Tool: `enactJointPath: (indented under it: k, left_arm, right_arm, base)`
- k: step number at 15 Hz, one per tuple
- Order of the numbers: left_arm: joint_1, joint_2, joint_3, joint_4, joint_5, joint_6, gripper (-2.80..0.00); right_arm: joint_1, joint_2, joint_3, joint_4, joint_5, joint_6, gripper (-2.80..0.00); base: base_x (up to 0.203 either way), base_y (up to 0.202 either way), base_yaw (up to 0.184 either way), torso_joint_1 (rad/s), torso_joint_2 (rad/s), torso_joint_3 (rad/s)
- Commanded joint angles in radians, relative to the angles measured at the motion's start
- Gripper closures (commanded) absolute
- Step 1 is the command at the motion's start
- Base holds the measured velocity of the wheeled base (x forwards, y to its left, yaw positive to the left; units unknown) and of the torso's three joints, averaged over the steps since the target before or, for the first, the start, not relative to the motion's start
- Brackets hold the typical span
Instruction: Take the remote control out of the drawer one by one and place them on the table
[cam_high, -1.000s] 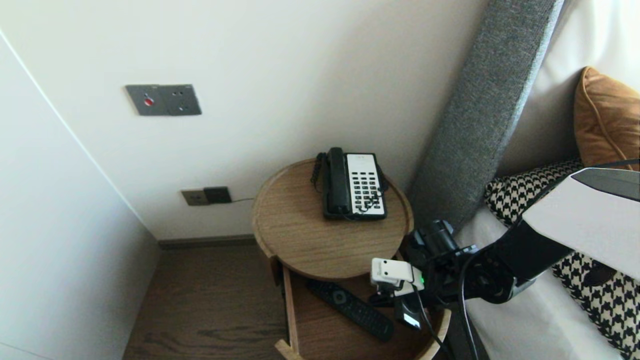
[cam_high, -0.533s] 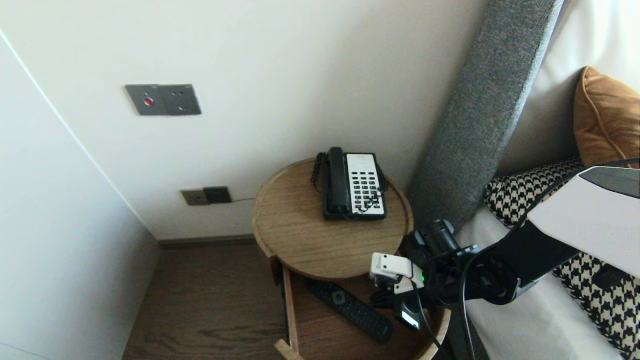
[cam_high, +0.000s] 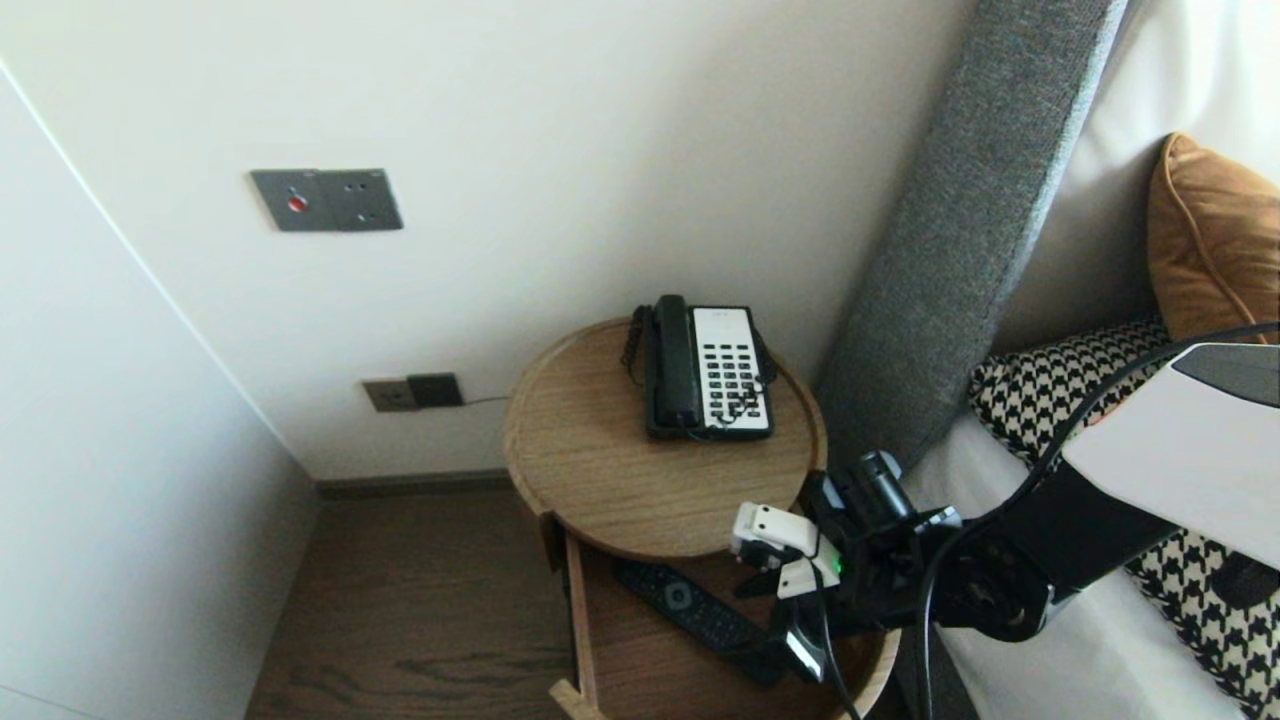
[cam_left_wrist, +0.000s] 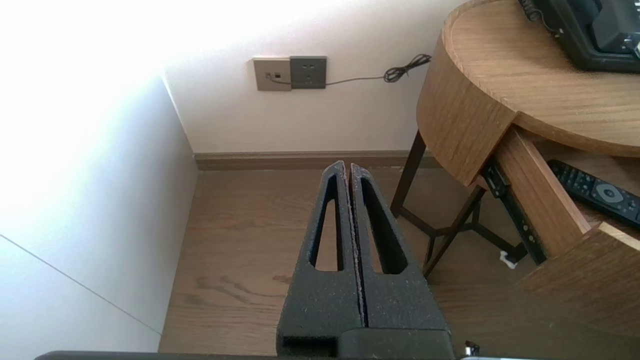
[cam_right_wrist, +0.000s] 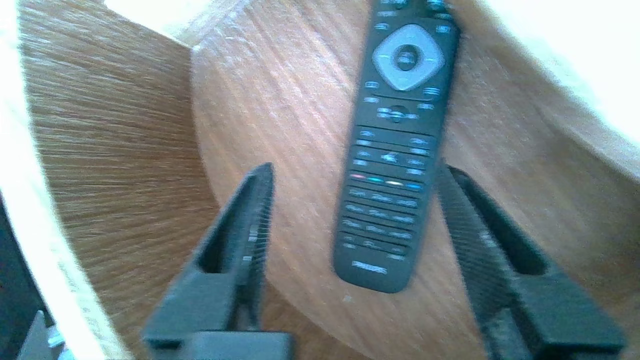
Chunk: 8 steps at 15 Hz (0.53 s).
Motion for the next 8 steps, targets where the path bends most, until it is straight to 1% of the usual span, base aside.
enactJointPath:
  k: [1, 3, 4, 6, 8]
  left_arm:
    - [0.0, 0.0, 0.0, -0.001, 0.0, 0.0, 0.0]
    - [0.0, 0.0, 0.0, -0.001, 0.0, 0.0, 0.0]
    - [-0.002, 0.0, 0.0, -0.001, 0.0, 0.0, 0.0]
    - [0.0, 0.0, 0.0, -0.001, 0.0, 0.0, 0.0]
    - [0.0, 0.0, 0.0, -0.001, 0.0, 0.0, 0.0]
  right_arm:
    - [0.031, -0.004, 0.06, -0.111, -0.023, 0.038, -2.8]
    - [0.08, 0.02, 0.113, -0.273, -0.122, 0.144, -2.8]
    - [0.088, 0.041, 0.126, -0.322, -0.15, 0.165, -2.8]
    - [0.103, 0.079, 0.16, -0.44, -0.198, 0.179, -2.8]
    - [0.105, 0.119, 0.175, -0.495, -0.211, 0.18, -2.8]
  base:
    - [0.0, 0.0, 0.0, 0.0, 0.0, 0.0]
    - [0.0, 0.0, 0.0, 0.0, 0.0, 0.0]
    - [0.0, 0.0, 0.0, 0.0, 0.0, 0.0]
    - [0.0, 0.0, 0.0, 0.0, 0.0, 0.0]
    - [0.0, 0.0, 0.0, 0.0, 0.0, 0.0]
